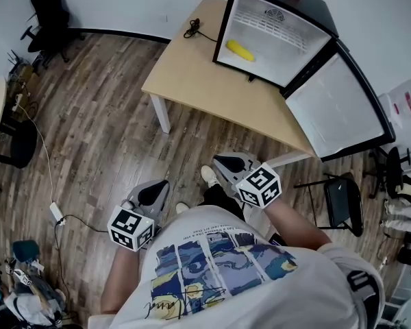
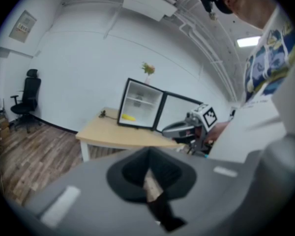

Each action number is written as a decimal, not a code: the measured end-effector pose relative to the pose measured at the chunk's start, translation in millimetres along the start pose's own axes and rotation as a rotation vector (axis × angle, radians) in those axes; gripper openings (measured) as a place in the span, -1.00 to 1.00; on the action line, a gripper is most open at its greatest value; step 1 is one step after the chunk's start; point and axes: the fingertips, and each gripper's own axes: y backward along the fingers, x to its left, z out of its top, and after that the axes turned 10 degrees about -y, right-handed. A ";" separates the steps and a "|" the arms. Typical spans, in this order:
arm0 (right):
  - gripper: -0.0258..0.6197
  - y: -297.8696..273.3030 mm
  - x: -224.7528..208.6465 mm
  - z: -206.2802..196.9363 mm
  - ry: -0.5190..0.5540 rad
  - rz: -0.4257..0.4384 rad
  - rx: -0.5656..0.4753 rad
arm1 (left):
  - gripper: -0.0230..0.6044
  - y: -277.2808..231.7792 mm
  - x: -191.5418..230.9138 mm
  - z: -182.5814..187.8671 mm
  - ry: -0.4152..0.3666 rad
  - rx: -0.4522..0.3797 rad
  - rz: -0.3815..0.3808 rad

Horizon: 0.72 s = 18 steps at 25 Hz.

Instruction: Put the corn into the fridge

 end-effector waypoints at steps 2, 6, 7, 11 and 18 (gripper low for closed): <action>-0.89 -1.0 4.1 -0.7 0.011 0.007 0.003 | -0.90 2.3 -1.2 -2.5 0.006 -0.002 0.004; -0.89 -4.8 12.0 -1.4 0.038 0.020 0.014 | -0.90 6.9 -1.6 -7.7 0.021 0.001 0.012; -0.89 -6.2 13.8 -1.2 0.043 0.026 0.017 | -0.90 7.9 -0.7 -8.6 0.023 0.003 0.016; -0.89 -10.3 20.0 -2.3 0.066 0.044 0.026 | -0.90 11.3 0.1 -12.5 0.030 0.003 0.031; -0.89 -12.5 22.5 -1.7 0.089 0.043 0.029 | -0.90 13.4 0.6 -13.7 0.037 -0.001 0.041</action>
